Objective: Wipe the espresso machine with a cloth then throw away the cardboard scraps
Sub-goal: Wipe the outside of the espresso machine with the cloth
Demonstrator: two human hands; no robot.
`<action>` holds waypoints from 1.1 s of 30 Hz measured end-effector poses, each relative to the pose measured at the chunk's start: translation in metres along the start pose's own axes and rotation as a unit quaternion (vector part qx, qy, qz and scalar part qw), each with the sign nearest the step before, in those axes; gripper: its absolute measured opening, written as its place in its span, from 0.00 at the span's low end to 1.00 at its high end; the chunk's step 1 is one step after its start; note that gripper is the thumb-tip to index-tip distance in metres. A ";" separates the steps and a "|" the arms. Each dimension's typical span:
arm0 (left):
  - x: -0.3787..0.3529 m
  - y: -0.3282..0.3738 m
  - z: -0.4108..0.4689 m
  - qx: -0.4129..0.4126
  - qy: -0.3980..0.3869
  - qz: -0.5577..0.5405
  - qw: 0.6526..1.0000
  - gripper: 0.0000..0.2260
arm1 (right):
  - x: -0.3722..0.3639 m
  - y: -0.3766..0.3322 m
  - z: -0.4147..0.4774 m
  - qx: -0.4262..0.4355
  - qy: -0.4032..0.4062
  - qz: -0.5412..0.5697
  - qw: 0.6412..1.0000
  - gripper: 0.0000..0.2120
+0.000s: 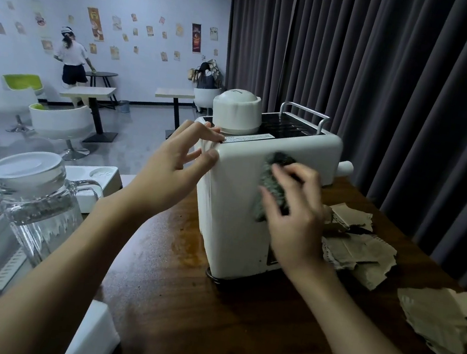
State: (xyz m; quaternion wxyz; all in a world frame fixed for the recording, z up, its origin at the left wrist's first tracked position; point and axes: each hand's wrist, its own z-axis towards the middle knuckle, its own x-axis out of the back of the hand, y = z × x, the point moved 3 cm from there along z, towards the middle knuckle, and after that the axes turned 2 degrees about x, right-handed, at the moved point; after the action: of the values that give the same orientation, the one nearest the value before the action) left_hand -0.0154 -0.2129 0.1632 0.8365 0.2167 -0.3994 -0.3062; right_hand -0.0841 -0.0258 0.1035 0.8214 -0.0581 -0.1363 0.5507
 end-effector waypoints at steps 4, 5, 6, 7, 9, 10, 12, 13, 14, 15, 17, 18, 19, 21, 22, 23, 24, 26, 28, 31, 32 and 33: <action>-0.001 0.000 0.001 0.003 0.002 0.005 1.000 0.05 | 0.020 0.038 0.009 -0.109 0.059 -0.021 0.992 0.18; -0.001 0.000 0.002 0.003 0.003 0.006 1.000 0.05 | 0.024 0.045 0.010 -0.129 0.070 -0.031 0.989 0.18; -0.002 0.000 0.002 0.003 0.004 0.007 1.000 0.05 | 0.026 0.049 0.010 -0.141 0.078 -0.039 0.986 0.17; -0.002 -0.001 0.002 0.003 0.004 0.008 1.000 0.05 | 0.027 0.051 0.011 -0.146 0.084 -0.044 0.985 0.17; -0.002 -0.001 0.002 0.004 0.006 0.012 1.000 0.05 | 0.025 0.049 0.010 -0.146 0.090 -0.043 0.984 0.17; -0.002 -0.002 0.002 0.004 0.006 0.013 1.000 0.05 | 0.023 0.045 0.010 -0.143 0.091 -0.039 0.985 0.17; -0.002 -0.002 0.002 0.003 0.005 0.013 1.000 0.05 | 0.017 0.032 0.006 -0.131 0.082 -0.032 0.987 0.17; -0.002 -0.001 0.002 0.002 0.004 0.011 1.000 0.05 | 0.013 0.023 0.003 -0.120 0.073 -0.027 0.990 0.17; -0.002 -0.001 0.001 0.000 0.004 0.008 1.000 0.05 | 0.008 0.013 -0.001 -0.104 0.061 -0.021 0.992 0.17; -0.002 -0.001 0.002 -0.003 0.004 0.005 1.000 0.05 | 0.002 0.002 -0.005 -0.084 0.046 -0.015 0.995 0.18; -0.002 0.000 0.001 -0.008 0.003 -0.007 1.000 0.05 | -0.012 -0.019 -0.016 -0.042 0.004 -0.003 0.999 0.19; -0.002 0.000 0.001 -0.011 0.004 -0.014 1.000 0.06 | -0.019 -0.029 -0.022 -0.019 -0.021 0.002 1.000 0.19; -0.002 0.000 0.000 -0.014 0.005 -0.017 1.000 0.06 | -0.025 -0.037 -0.028 0.005 -0.043 0.004 0.999 0.19; -0.001 0.000 0.000 -0.021 0.008 -0.013 1.000 0.06 | -0.031 -0.047 -0.035 0.047 -0.074 -0.003 0.996 0.18; -0.001 0.000 0.000 -0.023 0.009 -0.010 1.000 0.06 | -0.032 -0.048 -0.037 0.059 -0.085 -0.008 0.995 0.17; -0.001 0.000 0.000 -0.024 0.010 -0.007 1.000 0.06 | -0.031 -0.046 -0.036 0.069 -0.091 -0.008 0.993 0.17; -0.001 -0.001 0.000 -0.023 0.010 -0.008 1.000 0.06 | -0.030 -0.044 -0.035 0.077 -0.095 -0.007 0.992 0.16; -0.001 -0.002 0.000 -0.020 0.008 -0.018 1.000 0.06 | -0.025 -0.034 -0.033 0.069 -0.088 -0.007 0.994 0.16; -0.001 -0.002 0.000 -0.018 0.006 -0.014 1.000 0.06 | -0.015 -0.018 -0.032 0.014 -0.057 -0.012 0.998 0.19; -0.001 -0.002 0.000 -0.015 0.006 0.010 1.000 0.06 | 0.000 0.003 -0.030 -0.045 -0.018 -0.030 0.998 0.18; -0.001 -0.003 0.000 -0.014 0.006 0.012 1.000 0.06 | 0.001 0.006 -0.031 -0.042 -0.018 -0.037 0.998 0.18; -0.002 -0.003 0.001 -0.015 0.005 0.012 1.000 0.06 | 0.001 0.007 -0.032 -0.036 -0.019 -0.041 0.998 0.18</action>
State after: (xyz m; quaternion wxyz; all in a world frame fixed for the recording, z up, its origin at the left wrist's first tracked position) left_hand -0.0176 -0.2139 0.1610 0.8452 0.2015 -0.3929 -0.3012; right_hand -0.0807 -0.0204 0.0715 0.8380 -0.0719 -0.1739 0.5121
